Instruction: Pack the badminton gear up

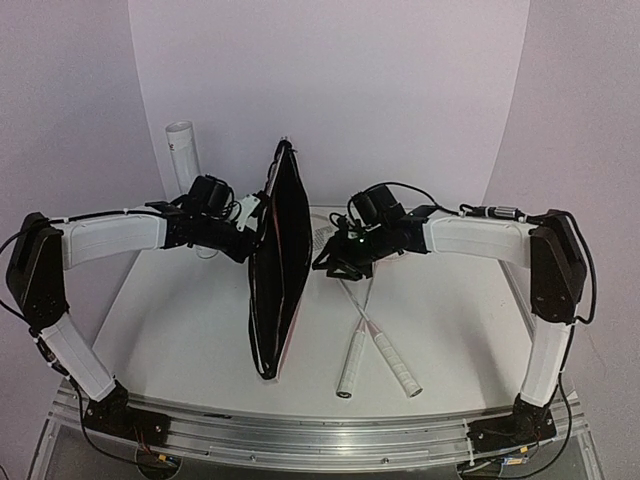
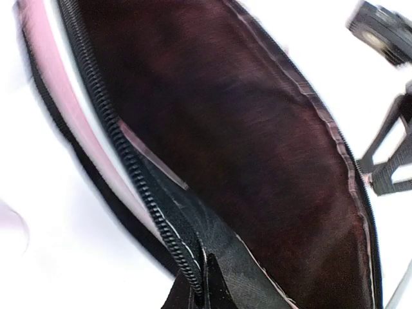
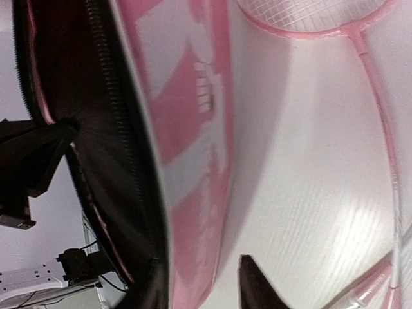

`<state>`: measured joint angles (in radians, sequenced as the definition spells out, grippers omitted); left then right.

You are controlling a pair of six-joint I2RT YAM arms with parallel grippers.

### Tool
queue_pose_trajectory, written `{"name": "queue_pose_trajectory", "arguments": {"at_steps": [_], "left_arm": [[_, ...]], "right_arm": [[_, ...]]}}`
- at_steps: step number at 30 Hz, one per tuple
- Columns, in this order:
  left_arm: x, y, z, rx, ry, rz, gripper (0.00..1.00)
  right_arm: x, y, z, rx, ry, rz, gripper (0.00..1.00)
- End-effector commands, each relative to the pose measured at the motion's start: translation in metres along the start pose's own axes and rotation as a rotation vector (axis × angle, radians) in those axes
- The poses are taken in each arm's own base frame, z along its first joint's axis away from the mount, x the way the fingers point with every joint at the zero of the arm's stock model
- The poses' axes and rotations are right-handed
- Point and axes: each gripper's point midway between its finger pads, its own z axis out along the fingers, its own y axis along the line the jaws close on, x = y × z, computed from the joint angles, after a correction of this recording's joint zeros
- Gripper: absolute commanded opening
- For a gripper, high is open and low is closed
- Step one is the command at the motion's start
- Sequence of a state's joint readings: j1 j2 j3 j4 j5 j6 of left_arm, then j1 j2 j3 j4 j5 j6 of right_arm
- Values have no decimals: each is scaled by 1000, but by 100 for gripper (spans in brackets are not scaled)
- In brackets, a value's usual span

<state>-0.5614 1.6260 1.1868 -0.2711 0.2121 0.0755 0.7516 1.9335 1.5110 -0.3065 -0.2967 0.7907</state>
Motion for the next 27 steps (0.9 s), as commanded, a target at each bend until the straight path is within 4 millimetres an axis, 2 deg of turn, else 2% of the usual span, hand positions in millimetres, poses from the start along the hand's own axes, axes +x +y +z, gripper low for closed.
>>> {"name": "queue_pose_trajectory", "arguments": {"at_steps": [1,3,5,9,14,20,24,27], "left_arm": [[-19,5,-21,-173,60,195,0],[-12,7,-19,-194,125,196,0],[-4,8,-16,-211,183,225,0],[-7,12,-17,-236,223,262,0],[-2,16,-16,-254,283,292,0],[11,10,2,-222,313,250,0],[9,8,14,-214,305,229,0],[2,6,16,-218,290,236,0]], "right_arm": [[-17,-9,-31,16,-35,10,54],[-17,-28,-41,126,-46,-3,61],[-17,-50,-49,251,-49,-33,65],[4,-88,-58,431,32,-51,71],[34,-118,-64,518,119,-46,78],[74,-138,-54,548,249,-35,77],[86,-154,-45,581,300,-34,71],[93,-156,-39,565,337,-30,64]]}}
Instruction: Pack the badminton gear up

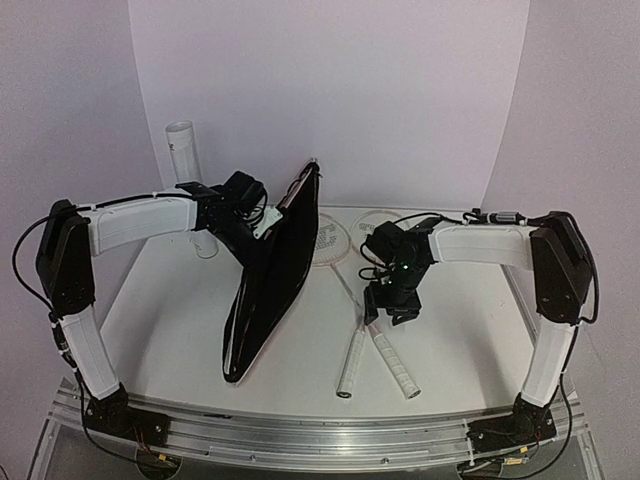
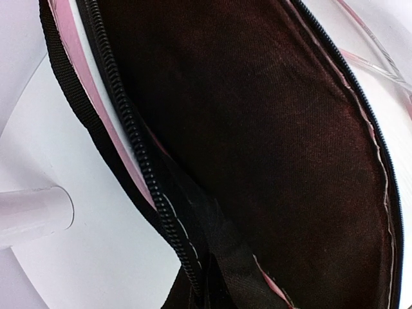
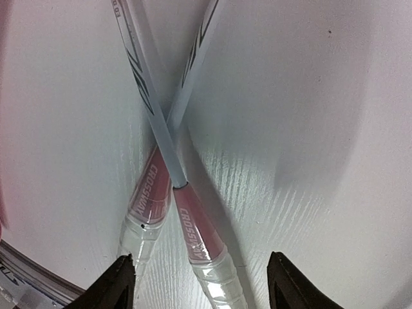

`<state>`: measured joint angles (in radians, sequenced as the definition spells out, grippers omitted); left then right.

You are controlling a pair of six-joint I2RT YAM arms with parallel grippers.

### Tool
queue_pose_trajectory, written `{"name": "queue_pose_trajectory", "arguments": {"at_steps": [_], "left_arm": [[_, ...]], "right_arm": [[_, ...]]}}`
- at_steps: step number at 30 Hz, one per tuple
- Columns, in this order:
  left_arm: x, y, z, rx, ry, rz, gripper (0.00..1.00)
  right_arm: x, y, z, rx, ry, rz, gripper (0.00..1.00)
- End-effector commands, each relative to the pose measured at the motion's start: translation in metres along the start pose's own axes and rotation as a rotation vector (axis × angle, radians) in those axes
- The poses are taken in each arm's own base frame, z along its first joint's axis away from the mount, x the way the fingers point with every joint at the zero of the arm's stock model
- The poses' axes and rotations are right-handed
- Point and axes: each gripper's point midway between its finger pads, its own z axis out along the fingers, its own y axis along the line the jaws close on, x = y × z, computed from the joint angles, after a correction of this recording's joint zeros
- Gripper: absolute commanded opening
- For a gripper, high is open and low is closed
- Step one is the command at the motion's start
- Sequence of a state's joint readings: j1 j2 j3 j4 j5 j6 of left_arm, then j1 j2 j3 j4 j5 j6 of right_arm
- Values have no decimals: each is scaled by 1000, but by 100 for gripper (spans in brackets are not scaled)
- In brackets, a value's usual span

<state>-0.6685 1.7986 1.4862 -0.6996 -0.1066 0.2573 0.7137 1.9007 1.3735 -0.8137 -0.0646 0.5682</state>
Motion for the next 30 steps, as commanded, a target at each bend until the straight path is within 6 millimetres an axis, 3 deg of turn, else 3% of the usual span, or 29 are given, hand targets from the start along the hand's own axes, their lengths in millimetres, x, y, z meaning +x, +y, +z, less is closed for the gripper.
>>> {"name": "queue_pose_trajectory", "arguments": {"at_steps": [1,7,14,21,28,30], "left_arm": [[-22,5,-2,-28,-47,-15,0],[-27,13,-9,-60,-39,-23,0],[-29,17,-23,-70,-44,-34,0],[-35,24,-27,-103,-59,-28,0],[-38,25,-30,-107,-71,-56,0],[-43,27,-33,-103,-81,-74,0]], "right_arm": [[14,1,12,-10,69,-28,62],[24,-10,34,51,94,-32,59],[18,-19,43,101,66,-48,43],[23,-39,59,208,58,-27,49],[11,-39,59,229,14,-24,6],[8,-34,55,213,3,-26,0]]}}
